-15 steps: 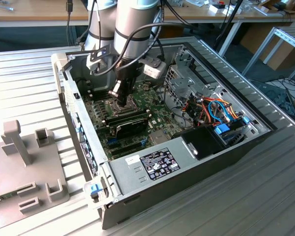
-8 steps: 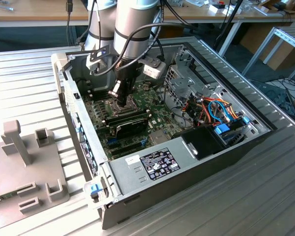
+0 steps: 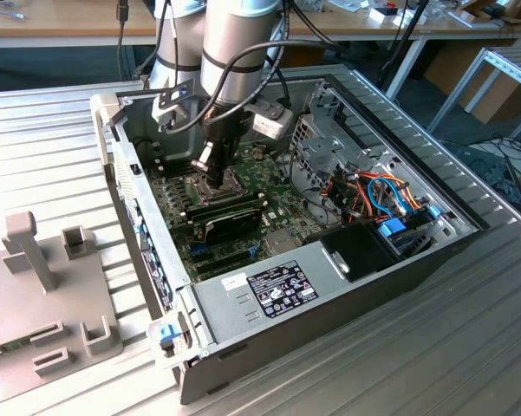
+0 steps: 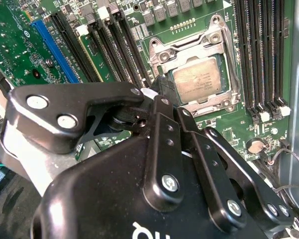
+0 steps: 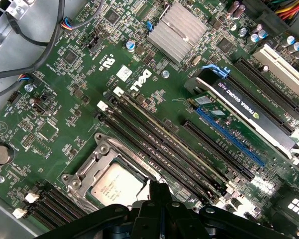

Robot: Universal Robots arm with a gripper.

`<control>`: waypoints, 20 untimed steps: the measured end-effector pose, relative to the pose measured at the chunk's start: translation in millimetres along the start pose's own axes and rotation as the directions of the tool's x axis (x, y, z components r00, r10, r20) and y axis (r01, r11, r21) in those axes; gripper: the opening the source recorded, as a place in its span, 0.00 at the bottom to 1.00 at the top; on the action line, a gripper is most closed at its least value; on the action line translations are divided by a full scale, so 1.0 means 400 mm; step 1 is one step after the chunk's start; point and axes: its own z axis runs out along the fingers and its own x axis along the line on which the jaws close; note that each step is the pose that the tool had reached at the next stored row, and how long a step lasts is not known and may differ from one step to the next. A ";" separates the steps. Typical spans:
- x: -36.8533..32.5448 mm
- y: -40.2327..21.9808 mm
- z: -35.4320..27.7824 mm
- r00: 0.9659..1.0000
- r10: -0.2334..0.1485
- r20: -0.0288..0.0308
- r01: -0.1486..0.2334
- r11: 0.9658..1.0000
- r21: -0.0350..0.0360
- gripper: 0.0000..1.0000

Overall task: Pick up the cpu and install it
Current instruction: 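Install the second cpu locking lever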

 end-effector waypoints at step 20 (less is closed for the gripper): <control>-0.004 -0.005 0.015 0.992 0.126 0.001 -0.126 0.992 -0.004 0.11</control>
